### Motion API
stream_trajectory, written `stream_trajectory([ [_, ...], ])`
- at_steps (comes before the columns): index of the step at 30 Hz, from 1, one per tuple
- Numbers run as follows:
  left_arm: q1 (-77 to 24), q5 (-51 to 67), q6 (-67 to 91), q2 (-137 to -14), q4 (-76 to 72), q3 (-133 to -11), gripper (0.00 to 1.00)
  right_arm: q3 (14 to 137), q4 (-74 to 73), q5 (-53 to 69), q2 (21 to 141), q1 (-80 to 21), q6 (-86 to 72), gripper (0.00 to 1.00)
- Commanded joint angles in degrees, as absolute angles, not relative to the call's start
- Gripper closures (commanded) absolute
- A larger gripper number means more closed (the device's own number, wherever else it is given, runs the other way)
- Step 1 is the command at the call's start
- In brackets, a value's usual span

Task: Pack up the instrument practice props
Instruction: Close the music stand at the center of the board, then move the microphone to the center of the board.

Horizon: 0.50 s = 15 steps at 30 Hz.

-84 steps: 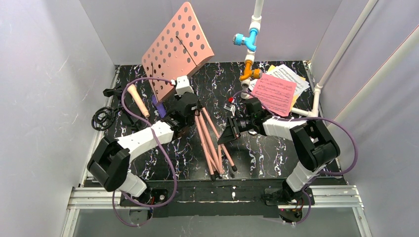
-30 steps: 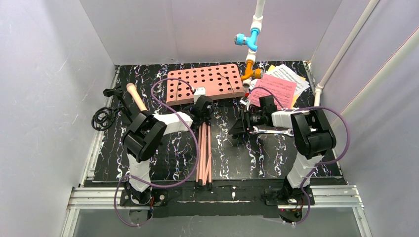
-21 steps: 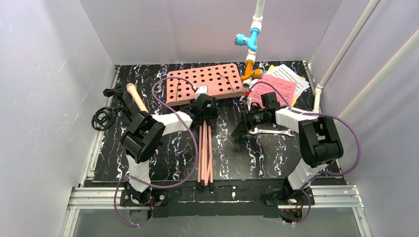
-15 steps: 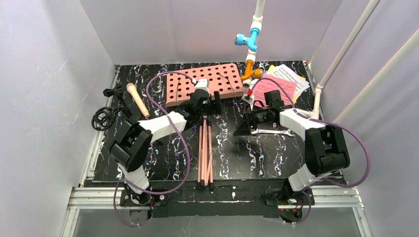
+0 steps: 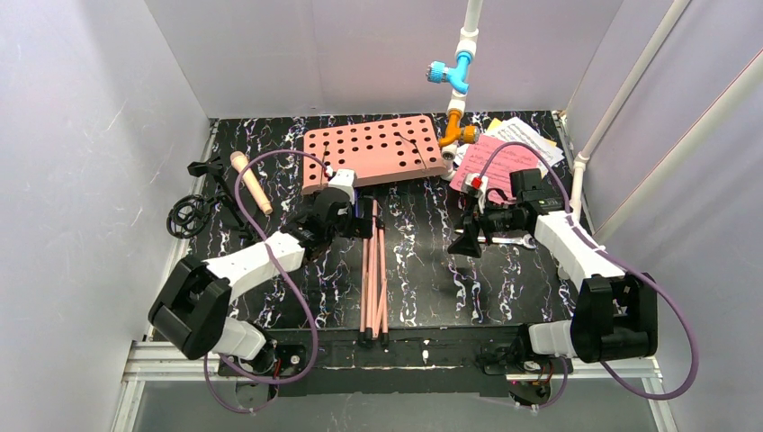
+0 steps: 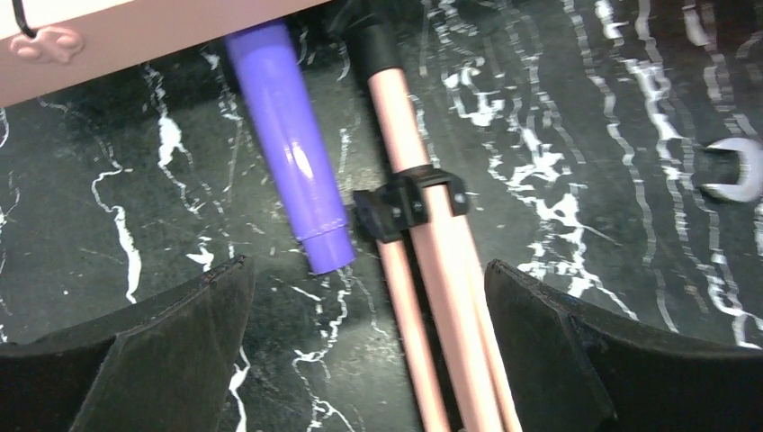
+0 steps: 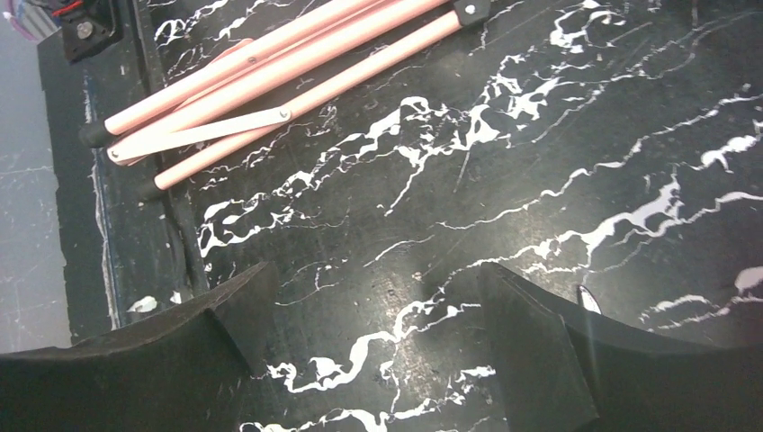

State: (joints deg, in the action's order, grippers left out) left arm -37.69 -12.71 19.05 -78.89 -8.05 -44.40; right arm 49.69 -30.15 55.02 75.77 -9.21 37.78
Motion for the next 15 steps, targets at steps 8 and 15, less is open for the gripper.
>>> stream_trajectory([
  [8, -30.72, -13.76, 19.14, -90.54, -3.96, -50.88, 0.10, 48.87, -30.50, 57.10, 73.53, -4.97, 39.88, 0.10],
  [15, -30.06, -11.26, 20.18, -96.67, -3.65, -56.04, 0.23, 48.67, -30.50, 57.74, 73.50, -4.66, 39.93, 0.10],
])
